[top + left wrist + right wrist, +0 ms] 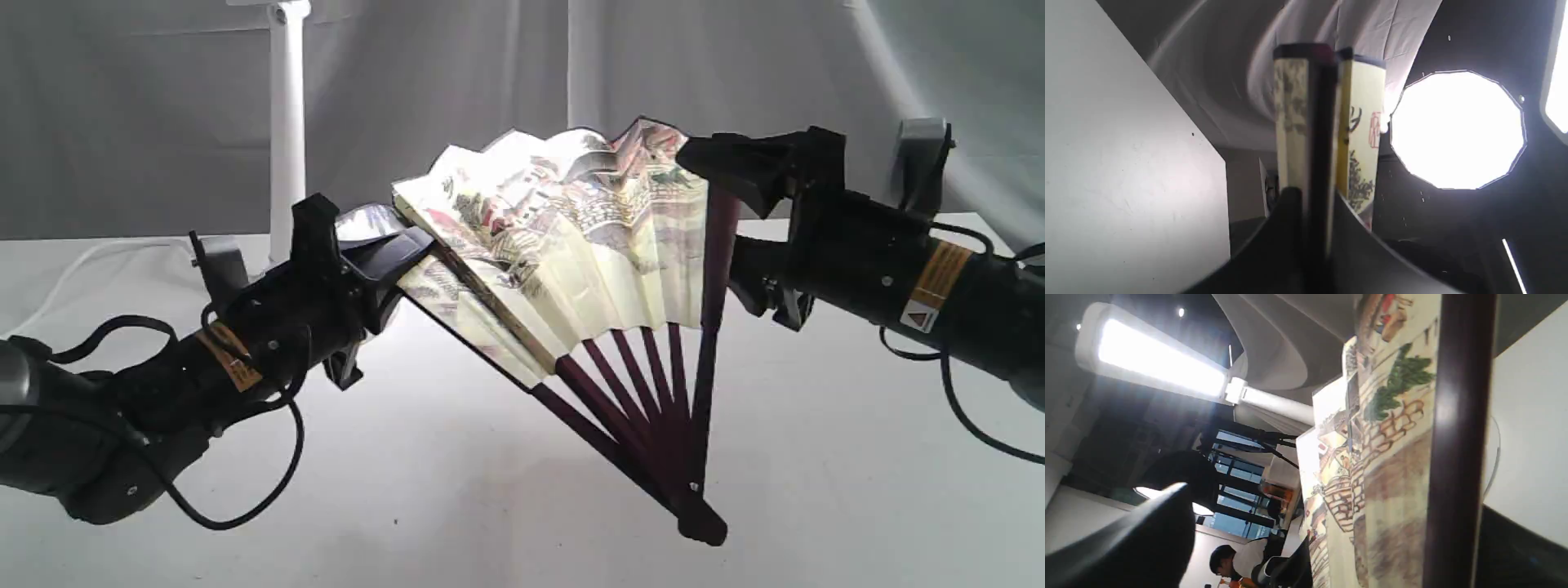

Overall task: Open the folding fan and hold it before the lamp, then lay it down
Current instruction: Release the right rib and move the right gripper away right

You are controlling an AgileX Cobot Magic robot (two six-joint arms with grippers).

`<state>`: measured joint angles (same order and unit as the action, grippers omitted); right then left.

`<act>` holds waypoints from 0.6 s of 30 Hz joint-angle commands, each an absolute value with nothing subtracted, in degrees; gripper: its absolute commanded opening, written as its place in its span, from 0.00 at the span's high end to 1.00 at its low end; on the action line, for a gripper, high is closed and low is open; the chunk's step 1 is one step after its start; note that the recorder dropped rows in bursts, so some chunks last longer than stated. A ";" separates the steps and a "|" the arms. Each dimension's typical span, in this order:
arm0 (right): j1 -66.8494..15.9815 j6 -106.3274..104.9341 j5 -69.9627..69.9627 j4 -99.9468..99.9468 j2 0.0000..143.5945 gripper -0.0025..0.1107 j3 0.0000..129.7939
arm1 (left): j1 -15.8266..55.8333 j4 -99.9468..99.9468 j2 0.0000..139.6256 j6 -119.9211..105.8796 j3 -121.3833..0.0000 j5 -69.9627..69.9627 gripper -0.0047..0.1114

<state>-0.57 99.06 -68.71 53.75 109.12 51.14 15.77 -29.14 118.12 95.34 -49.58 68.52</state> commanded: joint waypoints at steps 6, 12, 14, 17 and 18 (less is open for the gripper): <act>4.39 84.66 -64.56 58.61 108.43 0.26 52.14 | 15.97 -30.28 118.12 97.61 -49.62 69.96 0.96; 10.88 76.03 -63.82 62.95 108.43 0.34 55.13 | 13.19 -33.62 118.12 99.55 -49.62 69.96 0.96; 12.13 70.41 -62.76 62.40 108.43 0.45 56.59 | 11.93 -35.89 118.12 100.65 -49.62 69.96 0.96; 12.07 57.94 -57.38 61.62 108.43 0.64 59.19 | 10.24 -39.44 118.12 100.65 -49.62 69.96 0.96; 12.07 53.49 -54.22 61.69 108.43 0.70 60.40 | 9.93 -40.32 118.12 100.65 -49.62 69.96 0.96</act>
